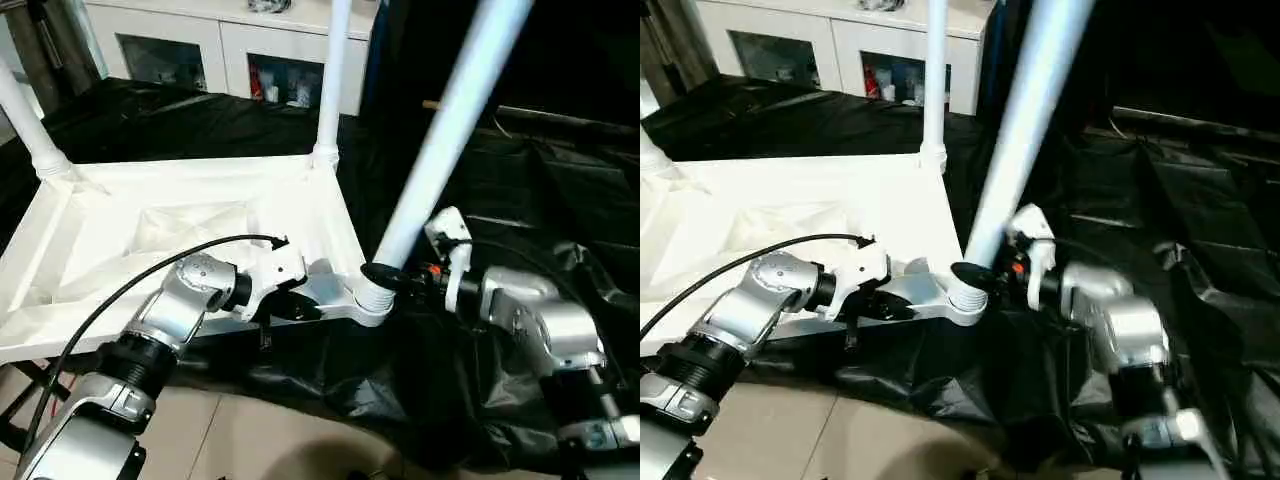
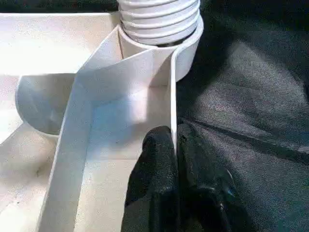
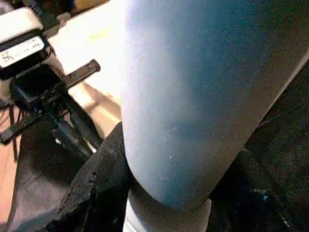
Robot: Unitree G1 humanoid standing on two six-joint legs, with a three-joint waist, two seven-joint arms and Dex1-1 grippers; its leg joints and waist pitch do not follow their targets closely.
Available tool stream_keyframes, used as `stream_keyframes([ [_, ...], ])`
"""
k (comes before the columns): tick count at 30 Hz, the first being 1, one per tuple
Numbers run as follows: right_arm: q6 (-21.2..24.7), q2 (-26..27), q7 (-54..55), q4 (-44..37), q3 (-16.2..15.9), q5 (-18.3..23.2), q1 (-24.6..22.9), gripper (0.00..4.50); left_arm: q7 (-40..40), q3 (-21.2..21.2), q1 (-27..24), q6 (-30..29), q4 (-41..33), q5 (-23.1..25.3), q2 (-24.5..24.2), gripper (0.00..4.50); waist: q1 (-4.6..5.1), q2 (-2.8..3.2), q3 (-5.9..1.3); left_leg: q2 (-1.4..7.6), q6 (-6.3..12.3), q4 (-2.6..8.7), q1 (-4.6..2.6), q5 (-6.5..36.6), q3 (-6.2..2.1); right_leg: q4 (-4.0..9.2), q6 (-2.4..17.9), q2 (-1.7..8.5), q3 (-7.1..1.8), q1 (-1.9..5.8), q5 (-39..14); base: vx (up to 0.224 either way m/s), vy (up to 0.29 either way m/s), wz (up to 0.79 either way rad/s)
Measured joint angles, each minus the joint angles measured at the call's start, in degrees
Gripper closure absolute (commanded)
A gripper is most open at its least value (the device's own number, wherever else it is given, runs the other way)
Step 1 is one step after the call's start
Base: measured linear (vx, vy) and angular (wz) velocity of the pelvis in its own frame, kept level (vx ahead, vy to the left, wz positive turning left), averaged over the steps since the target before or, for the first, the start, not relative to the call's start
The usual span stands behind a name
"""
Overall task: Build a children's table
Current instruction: Insert table leg to table base
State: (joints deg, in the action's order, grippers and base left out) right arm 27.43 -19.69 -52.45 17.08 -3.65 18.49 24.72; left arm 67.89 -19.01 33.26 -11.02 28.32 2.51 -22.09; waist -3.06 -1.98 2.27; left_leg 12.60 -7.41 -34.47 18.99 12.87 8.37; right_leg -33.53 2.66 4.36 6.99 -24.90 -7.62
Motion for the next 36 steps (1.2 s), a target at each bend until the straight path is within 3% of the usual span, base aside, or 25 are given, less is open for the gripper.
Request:
stream_keyframes([
  [5, -3.42, 2.21, 3.42, -1.97, 2.02, 1.26, -4.12, 2.63, -0.79, 0.03, 0.34, -0.22, 0.7, -0.01, 0.27, 4.5, 0.08, 0.44, 0.02, 0.03, 0.0, 0.0, 0.03, 0.0, -0.01, 0.23, -0.02, -0.01, 0.1, 0.07, 0.02, 0.0, 0.0, 0.0],
  [13, -4.45, 1.61, 5.71, -9.35, 0.21, -1.03, -7.93, 2.63, -0.08, -0.05, 0.42, -0.3, 0.87, -0.53, 0.63, 4.5, -0.18, 1.11, 0.03, 0.06, 0.0, 0.02, 0.07, 0.0, -0.02, 0.37, -0.11, -0.02, 0.11, 0.17, 0.09, 0.0, 0.0, 0.0],
  [19, -4.02, 0.46, 5.51, -9.61, -2.75, -3.38, -5.54, 2.63, -0.01, -0.04, 0.57, -0.23, 1.25, -0.54, 0.28, 4.5, 0.15, 1.23, -0.01, 0.07, 0.0, 0.04, 0.04, 0.0, -0.01, 0.37, -0.11, -0.04, 0.11, 0.17, 0.1, 0.0, 0.0, 0.0],
  [25, -3.89, -1.25, 2.08, -6.55, -6.01, -5.96, -1.61, 2.63, -0.08, -0.04, 0.58, -0.22, 1.41, -0.44, 0.01, 4.5, 0.56, 0.98, -0.11, 0.07, 0.0, 0.04, 0.04, 0.0, -0.01, 0.38, -0.11, -0.04, 0.12, 0.2, 0.11, 0.0, 0.0, 0.0],
  [31, -5.66, -1.78, -1.09, -3.14, -6.35, -6.38, -0.06, 2.63, 0.03, -0.35, 0.58, -0.21, 1.41, -0.41, -0.01, 4.5, 0.56, 0.54, -0.38, 0.1, 0.0, 0.02, 0.03, 0.0, -0.01, 0.4, -0.12, -0.04, 0.13, 0.26, 0.1, 0.0, 0.0, 0.0],
  [36, -8.26, -1.79, -2.94, -0.76, -6.33, -6.36, 0.68, 2.63, 0.05, -0.46, 0.58, 0.3, 1.45, -0.35, -0.11, 4.5, 0.58, 0.54, -0.38, 0.12, 0.0, 0.03, 0.03, 0.0, -0.01, 0.39, -0.11, -0.04, 0.13, 0.26, 0.1, 0.0, 0.0, 0.0],
])
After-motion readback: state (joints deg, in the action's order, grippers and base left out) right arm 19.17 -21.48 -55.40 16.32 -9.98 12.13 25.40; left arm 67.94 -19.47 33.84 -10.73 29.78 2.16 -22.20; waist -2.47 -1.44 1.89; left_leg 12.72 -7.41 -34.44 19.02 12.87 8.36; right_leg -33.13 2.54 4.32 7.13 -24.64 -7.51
